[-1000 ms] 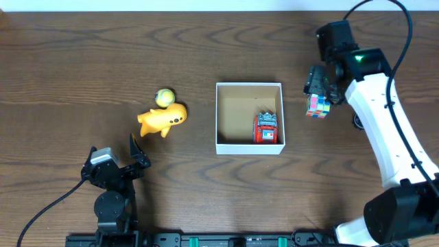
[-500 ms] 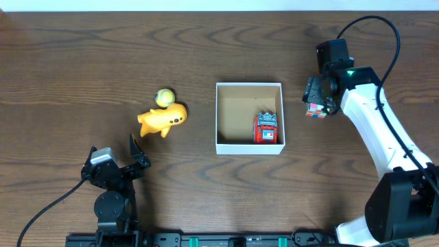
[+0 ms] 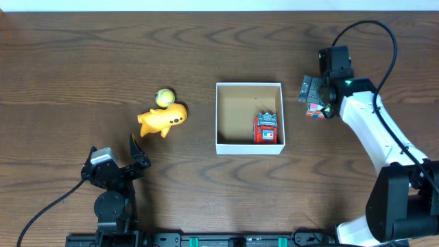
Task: Pack container
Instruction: 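Move the right gripper to the Rubik's cube and grasp it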
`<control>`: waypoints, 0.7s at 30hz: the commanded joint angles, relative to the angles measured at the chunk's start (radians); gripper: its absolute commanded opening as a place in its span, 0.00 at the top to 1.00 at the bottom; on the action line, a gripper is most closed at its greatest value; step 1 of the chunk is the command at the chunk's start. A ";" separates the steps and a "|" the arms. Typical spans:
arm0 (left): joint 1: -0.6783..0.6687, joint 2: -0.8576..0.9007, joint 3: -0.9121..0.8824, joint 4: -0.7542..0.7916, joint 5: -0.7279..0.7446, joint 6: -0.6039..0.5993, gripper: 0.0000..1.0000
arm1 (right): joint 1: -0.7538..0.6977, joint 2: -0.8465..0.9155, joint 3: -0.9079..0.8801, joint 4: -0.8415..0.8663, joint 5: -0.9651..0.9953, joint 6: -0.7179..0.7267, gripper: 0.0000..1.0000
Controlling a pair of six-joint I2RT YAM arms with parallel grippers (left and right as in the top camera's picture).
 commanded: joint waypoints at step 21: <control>-0.002 -0.006 -0.030 -0.016 -0.001 0.010 0.02 | -0.052 0.000 -0.211 0.267 -0.101 -0.224 0.29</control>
